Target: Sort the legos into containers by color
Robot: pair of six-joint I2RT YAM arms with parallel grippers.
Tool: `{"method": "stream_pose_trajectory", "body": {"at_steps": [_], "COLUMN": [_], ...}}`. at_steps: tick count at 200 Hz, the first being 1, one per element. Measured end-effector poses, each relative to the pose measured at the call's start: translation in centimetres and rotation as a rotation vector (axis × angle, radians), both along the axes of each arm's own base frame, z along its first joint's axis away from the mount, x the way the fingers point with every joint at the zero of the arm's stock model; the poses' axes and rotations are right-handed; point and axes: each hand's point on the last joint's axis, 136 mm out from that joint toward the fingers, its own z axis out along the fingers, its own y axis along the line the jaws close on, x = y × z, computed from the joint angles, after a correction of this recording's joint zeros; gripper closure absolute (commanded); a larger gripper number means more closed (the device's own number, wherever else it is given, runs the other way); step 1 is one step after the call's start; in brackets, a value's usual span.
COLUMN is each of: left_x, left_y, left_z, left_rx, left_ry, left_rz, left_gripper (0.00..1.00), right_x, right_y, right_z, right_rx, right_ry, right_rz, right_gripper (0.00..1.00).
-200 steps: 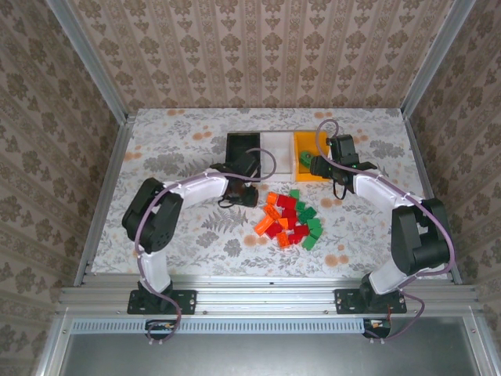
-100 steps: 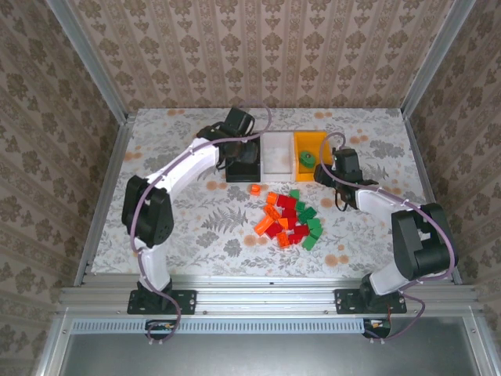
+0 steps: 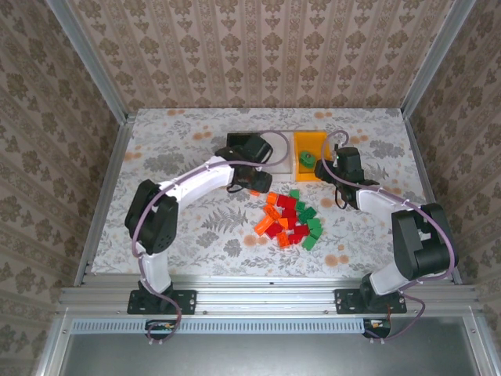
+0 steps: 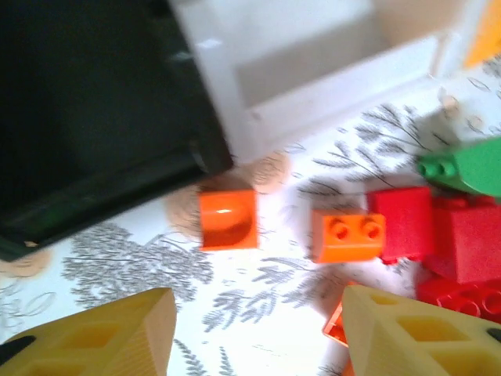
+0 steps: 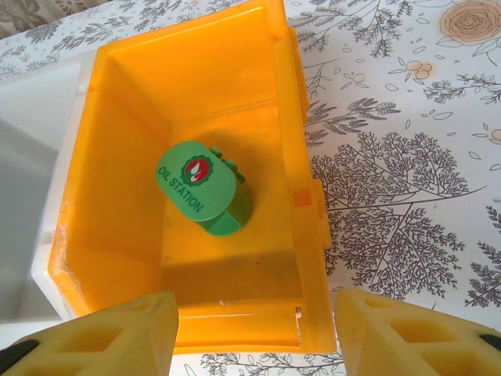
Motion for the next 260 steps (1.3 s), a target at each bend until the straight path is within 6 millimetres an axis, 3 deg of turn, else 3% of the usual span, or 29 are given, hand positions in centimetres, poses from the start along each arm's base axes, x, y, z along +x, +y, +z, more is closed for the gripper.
{"method": "stream_pose_trajectory", "body": {"at_steps": [149, 260], "left_x": [1.3, 2.2], "left_y": [0.9, 1.3], "left_z": [-8.5, -8.6], "left_rx": [0.102, 0.100], "left_ry": [0.094, 0.064], "left_rz": [0.059, 0.089], "left_gripper": [0.54, 0.63], "right_x": [0.0, 0.0], "right_y": [0.0, 0.1], "right_z": [0.0, 0.0], "right_rx": [0.009, 0.011], "right_ry": [0.002, 0.002], "right_rz": [-0.006, -0.003], "right_gripper": [0.45, 0.48]}}
